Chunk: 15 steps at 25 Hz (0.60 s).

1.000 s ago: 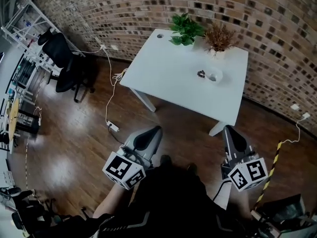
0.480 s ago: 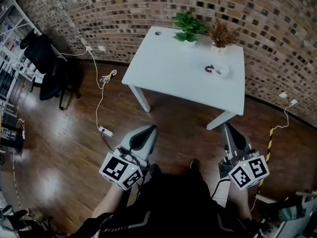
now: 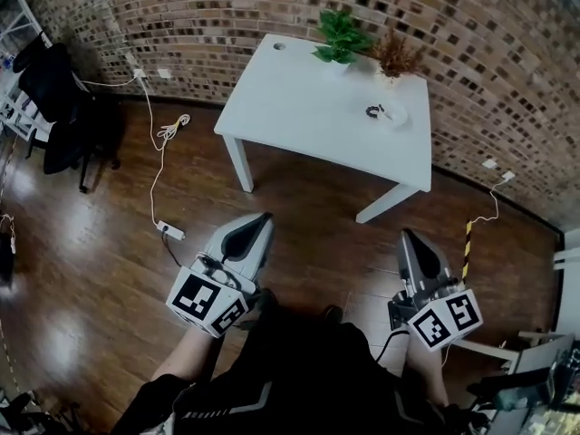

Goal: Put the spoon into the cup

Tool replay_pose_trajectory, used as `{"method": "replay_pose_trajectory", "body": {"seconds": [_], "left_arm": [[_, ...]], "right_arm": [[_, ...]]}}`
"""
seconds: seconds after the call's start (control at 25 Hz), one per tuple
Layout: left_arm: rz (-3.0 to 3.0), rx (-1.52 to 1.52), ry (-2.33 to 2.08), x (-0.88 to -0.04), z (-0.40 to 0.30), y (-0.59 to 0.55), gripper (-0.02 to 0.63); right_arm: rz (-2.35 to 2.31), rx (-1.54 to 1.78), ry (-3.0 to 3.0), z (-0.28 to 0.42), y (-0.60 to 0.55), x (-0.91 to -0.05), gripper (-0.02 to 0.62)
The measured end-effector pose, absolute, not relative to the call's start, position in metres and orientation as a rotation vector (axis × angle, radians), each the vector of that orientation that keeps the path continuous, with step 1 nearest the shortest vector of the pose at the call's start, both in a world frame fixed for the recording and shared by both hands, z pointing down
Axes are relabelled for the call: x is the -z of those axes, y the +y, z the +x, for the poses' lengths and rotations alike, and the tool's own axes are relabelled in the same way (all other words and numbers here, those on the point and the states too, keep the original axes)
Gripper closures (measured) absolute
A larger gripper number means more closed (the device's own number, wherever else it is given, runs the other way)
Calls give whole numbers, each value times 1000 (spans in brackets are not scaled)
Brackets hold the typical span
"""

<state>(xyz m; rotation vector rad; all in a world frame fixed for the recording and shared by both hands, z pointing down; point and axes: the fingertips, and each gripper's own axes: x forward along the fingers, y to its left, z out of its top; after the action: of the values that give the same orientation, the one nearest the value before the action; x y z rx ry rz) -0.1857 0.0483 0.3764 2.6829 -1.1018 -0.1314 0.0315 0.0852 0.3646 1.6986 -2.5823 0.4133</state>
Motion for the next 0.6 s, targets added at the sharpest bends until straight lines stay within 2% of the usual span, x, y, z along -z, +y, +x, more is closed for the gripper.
{"method": "replay_pose_trajectory", "body": {"seconds": [0.32, 0.6], "left_arm": [[2660, 69, -1066, -379, -128, 96, 603], [2735, 44, -1048, -356, -80, 116, 603]], "right_arm": [[1626, -305, -2631, 79, 127, -357, 589], [1688, -379, -2658, 120, 146, -365, 589]]}}
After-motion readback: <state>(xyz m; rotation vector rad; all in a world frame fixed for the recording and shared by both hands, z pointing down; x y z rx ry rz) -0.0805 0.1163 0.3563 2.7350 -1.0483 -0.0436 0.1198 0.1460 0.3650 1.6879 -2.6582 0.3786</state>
